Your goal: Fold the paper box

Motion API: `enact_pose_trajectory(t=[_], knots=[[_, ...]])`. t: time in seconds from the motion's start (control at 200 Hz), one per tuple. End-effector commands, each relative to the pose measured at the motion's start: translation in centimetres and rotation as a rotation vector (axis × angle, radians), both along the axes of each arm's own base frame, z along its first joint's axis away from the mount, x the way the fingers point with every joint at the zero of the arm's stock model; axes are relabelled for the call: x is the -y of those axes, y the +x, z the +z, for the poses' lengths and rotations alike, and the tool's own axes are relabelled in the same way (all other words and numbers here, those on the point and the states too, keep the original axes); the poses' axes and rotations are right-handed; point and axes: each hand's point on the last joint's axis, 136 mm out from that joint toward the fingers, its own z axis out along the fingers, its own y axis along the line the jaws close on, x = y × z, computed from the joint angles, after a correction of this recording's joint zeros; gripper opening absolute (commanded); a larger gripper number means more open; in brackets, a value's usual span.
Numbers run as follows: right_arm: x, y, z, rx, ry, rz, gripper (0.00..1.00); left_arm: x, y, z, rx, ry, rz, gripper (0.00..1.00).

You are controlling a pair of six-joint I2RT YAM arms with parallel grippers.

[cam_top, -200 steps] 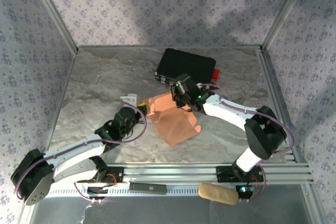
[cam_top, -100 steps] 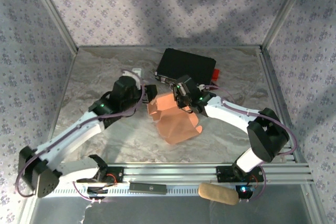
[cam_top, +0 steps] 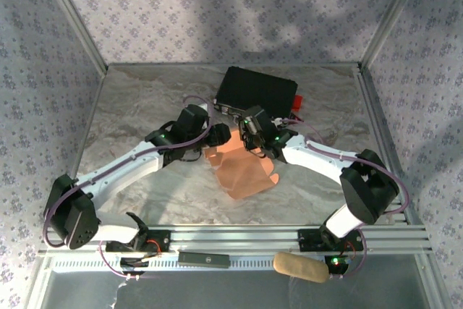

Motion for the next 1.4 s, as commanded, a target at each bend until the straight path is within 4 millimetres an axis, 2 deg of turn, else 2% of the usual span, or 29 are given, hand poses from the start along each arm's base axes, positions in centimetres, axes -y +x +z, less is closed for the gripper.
enact_pose_trajectory(t=[0.0,0.28,0.395,0.54,0.66,0.8,0.904,1.074,1.159,1.319,1.394], knots=[[0.4,0.1,1.0,0.021,0.025,-0.027,0.00,0.4,0.9,1.3,0.006,-0.038,0.036,0.62],[0.8,-0.1,1.1,0.029,0.029,-0.032,0.00,2.3,2.0,0.5,-0.013,-0.099,0.026,0.62],[0.8,-0.2,1.0,0.033,0.030,-0.028,0.00,2.3,2.1,1.1,0.011,-0.106,0.025,0.61],[0.9,-0.1,0.8,0.071,0.019,-0.010,0.00,0.8,1.8,2.5,0.063,-0.075,0.033,0.61],[1.0,-0.1,1.0,0.178,-0.010,0.021,0.00,-2.5,0.9,3.0,0.103,0.027,0.077,0.63],[1.0,-0.4,1.4,0.306,-0.023,0.048,0.00,-6.1,-0.4,1.6,0.112,0.084,0.105,0.62],[0.8,-0.5,1.9,0.388,-0.019,0.062,0.00,-8.2,-1.3,-0.8,0.113,0.138,0.116,0.55],[0.0,-0.6,1.5,0.468,-0.015,0.147,0.00,-9.2,-2.4,-4.5,0.114,0.169,0.083,0.38],[-0.3,-0.7,1.3,0.506,0.006,0.182,0.00,-9.7,-2.6,-5.9,0.107,0.190,0.080,0.34],[-1.4,-0.8,1.1,0.553,0.059,0.290,0.00,-10.6,-2.6,-6.3,0.132,0.201,0.113,0.34],[-1.4,-1.0,0.3,0.539,0.062,0.320,0.00,-11.0,-2.6,-6.2,0.150,0.209,0.119,0.33]])
